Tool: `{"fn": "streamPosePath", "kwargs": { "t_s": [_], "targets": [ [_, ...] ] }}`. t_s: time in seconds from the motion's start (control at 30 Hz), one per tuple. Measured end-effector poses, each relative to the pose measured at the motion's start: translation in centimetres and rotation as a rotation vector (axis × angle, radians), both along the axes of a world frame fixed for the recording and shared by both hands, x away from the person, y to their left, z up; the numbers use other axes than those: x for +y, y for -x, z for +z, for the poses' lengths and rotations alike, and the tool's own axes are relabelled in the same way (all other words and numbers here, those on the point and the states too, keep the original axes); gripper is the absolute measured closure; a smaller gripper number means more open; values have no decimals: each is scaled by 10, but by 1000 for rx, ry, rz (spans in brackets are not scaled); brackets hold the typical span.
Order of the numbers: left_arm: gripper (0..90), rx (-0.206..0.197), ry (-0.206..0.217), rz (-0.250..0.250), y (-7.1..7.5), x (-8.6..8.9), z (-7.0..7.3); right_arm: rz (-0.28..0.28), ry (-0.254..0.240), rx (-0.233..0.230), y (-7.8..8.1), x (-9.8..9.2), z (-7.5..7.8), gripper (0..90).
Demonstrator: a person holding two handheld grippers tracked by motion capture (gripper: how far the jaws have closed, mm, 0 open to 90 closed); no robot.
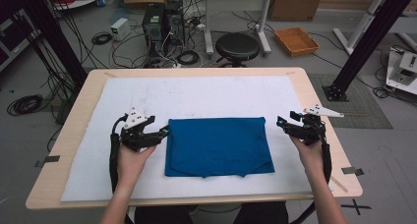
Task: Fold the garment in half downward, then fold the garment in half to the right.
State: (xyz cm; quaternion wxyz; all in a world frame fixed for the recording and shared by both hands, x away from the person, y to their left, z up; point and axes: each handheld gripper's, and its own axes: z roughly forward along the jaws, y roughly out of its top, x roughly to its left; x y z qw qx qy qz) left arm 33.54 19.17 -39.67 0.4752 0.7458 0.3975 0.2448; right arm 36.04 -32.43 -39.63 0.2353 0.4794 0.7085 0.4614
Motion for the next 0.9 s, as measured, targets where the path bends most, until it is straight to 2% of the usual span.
{"fn": "streamPosePath", "kwargs": {
  "t_s": [0.33,0.5,0.6,0.77,0.9],
  "targets": [
    [350,-4,7,-15,2,-4,2,0,-4,0,0,1,1,385],
    [358,5,-8,-18,2,-6,2,0,-3,3,-2,0,-1,382],
    [362,5,-32,-14,3,-9,3,-4,-6,4,-2,0,-1,382],
    [362,1,-30,-17,6,-15,7,-5,2,3,-2,-2,-2,382],
    [362,30,-23,-12,11,-18,8,-10,-6,-2,-1,-4,0,382]
  ]
}}
